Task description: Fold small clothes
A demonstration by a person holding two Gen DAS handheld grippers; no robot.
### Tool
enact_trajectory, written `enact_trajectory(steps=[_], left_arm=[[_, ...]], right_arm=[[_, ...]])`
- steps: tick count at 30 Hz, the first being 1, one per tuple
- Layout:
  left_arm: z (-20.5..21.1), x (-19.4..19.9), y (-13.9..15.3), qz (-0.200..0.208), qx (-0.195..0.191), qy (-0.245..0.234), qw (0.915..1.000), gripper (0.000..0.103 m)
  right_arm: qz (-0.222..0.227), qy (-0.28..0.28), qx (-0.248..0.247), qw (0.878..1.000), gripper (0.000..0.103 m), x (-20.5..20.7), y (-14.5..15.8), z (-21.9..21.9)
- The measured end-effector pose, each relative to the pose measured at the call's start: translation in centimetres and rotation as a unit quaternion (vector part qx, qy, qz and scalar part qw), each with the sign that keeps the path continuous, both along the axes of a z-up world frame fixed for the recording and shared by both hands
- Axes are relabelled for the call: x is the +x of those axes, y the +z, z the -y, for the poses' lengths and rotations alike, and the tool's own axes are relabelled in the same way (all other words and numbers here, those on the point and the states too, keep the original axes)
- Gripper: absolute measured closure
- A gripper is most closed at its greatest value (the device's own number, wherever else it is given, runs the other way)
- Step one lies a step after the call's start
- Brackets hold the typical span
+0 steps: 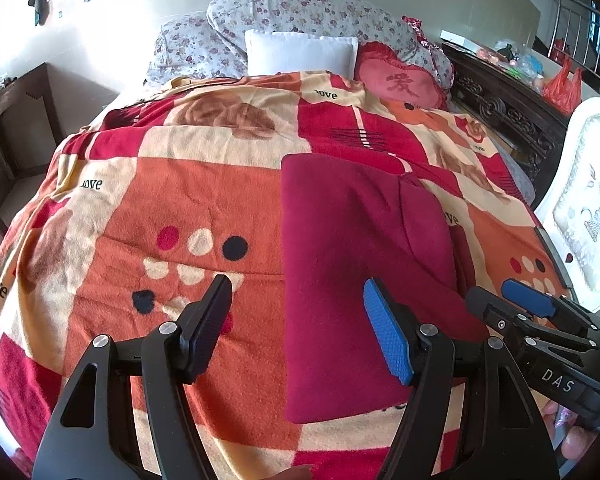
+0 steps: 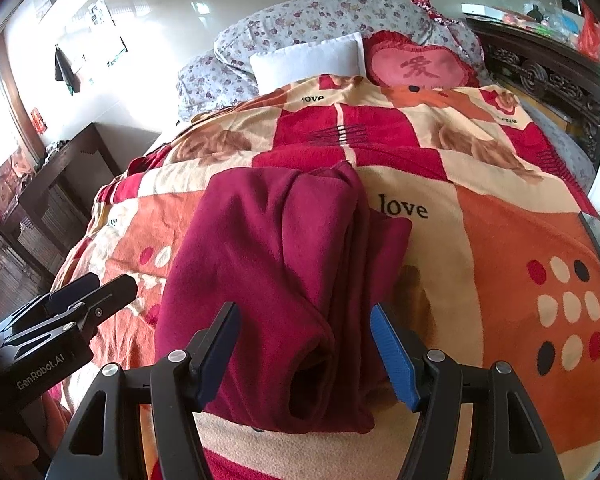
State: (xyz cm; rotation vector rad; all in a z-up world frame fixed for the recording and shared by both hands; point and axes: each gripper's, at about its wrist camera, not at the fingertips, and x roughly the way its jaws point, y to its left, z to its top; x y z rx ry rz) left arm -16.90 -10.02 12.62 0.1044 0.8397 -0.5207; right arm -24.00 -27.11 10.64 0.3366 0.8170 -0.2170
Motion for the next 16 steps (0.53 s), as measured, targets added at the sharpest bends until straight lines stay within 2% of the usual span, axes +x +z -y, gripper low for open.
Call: enact_trajectory(steps=[16], left_arm=[[-0.8,1.7,-1.2,-0.001,0.000,0.012,0.9999,0.034]], right_arm=[[-0.005,0.004,0.009,1.000,0.038,0.7,-0.8,0.4]])
